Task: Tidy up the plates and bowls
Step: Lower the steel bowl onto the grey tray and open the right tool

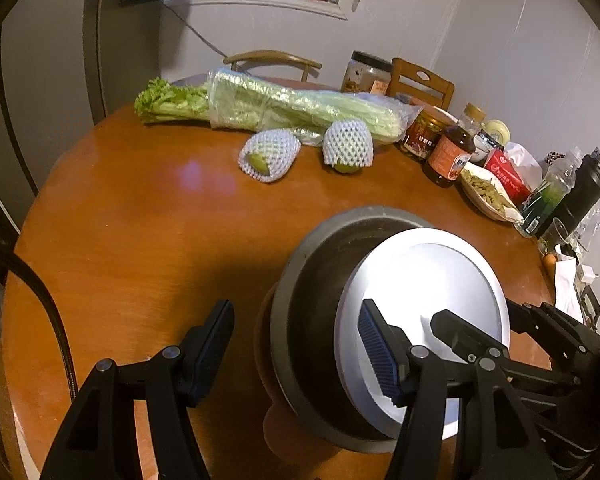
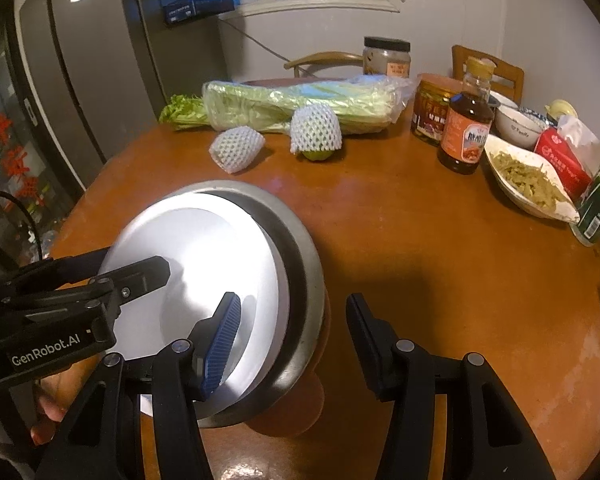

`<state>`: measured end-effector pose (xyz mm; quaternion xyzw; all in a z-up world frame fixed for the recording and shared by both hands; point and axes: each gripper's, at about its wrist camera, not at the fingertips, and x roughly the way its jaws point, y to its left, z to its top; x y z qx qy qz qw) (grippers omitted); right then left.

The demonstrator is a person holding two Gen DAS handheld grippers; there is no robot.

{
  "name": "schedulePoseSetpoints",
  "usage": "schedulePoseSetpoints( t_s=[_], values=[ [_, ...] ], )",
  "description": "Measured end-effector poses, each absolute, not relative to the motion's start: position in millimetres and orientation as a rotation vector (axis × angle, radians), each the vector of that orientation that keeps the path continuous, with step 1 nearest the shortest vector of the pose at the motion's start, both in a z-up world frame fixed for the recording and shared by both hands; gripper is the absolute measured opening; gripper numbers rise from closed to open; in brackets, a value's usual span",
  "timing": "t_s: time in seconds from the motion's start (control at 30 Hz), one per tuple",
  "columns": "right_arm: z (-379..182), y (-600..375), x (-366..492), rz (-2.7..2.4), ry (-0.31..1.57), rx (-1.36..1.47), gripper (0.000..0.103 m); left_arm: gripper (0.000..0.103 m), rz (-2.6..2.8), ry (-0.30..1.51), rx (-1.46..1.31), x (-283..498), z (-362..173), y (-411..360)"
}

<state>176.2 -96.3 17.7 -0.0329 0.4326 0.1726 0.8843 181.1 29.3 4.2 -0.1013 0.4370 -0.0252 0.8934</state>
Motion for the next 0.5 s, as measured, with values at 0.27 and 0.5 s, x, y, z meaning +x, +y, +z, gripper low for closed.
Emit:
schedulePoseSetpoints(
  t_s=[0.27, 0.5],
  values=[
    [35, -95, 160, 0.361, 0.844, -0.074, 0.057, 0.063, -0.047, 0.855, -0.210, 163, 24, 32],
    [50, -100, 140, 0.352, 0.793, -0.069, 0.060, 0.064, -0.040, 0.811, -0.184, 142, 39, 25]
  ],
)
